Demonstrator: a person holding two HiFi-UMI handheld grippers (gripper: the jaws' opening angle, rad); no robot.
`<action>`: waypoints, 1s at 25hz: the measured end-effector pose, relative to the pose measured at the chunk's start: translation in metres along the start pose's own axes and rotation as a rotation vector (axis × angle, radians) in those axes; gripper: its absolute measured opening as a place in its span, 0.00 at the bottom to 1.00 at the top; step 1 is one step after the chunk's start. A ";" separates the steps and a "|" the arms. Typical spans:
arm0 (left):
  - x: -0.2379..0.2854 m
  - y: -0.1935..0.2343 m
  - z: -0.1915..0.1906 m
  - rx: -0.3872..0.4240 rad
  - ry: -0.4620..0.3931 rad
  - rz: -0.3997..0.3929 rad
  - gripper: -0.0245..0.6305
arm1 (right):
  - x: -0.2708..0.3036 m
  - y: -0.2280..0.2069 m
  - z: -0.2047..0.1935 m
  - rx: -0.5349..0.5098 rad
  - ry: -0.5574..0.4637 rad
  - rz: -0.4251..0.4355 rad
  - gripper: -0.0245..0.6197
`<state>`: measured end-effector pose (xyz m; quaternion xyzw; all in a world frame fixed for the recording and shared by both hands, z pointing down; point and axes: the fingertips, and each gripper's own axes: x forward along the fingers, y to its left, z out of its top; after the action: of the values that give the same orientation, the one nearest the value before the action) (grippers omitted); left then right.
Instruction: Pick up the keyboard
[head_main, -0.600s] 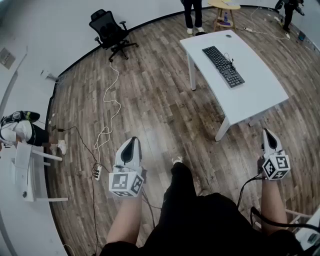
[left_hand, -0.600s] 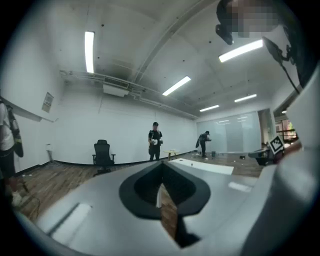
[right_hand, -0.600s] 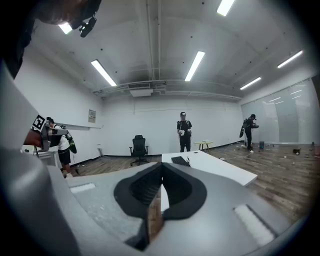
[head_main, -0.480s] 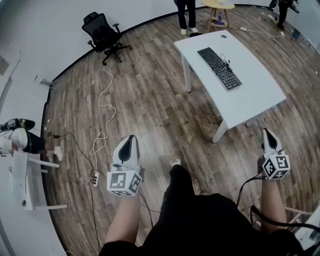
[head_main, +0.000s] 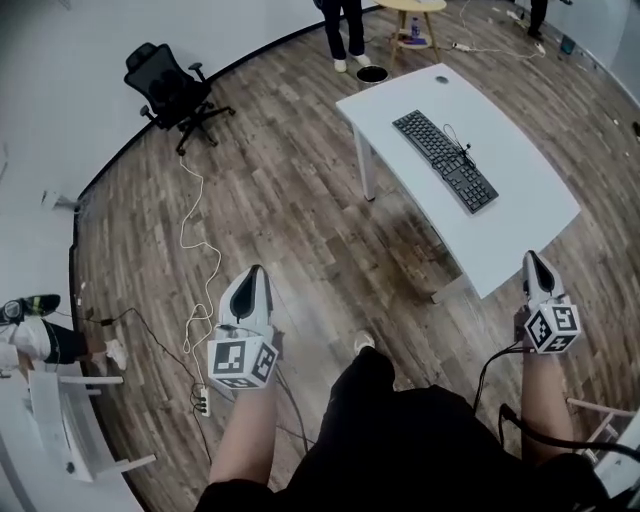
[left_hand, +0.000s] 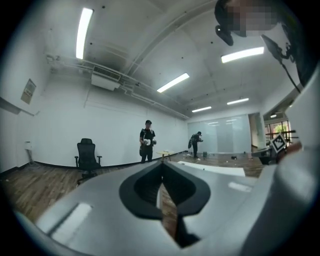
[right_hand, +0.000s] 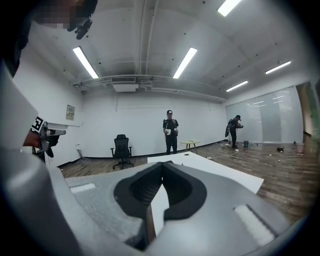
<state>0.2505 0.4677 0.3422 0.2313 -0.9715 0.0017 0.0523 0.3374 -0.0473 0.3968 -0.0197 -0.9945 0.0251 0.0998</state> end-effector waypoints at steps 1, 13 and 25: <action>0.010 0.012 0.001 0.002 0.007 -0.006 0.04 | 0.012 0.006 0.004 0.002 -0.002 -0.005 0.04; 0.103 0.071 0.007 0.005 -0.012 -0.094 0.04 | 0.079 0.034 0.040 -0.020 -0.008 -0.069 0.04; 0.150 0.113 0.028 0.060 -0.029 -0.067 0.04 | 0.149 0.029 0.026 0.044 -0.039 -0.085 0.04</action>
<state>0.0635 0.5005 0.3318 0.2653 -0.9633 0.0256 0.0312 0.1875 -0.0131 0.3994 0.0250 -0.9954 0.0431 0.0820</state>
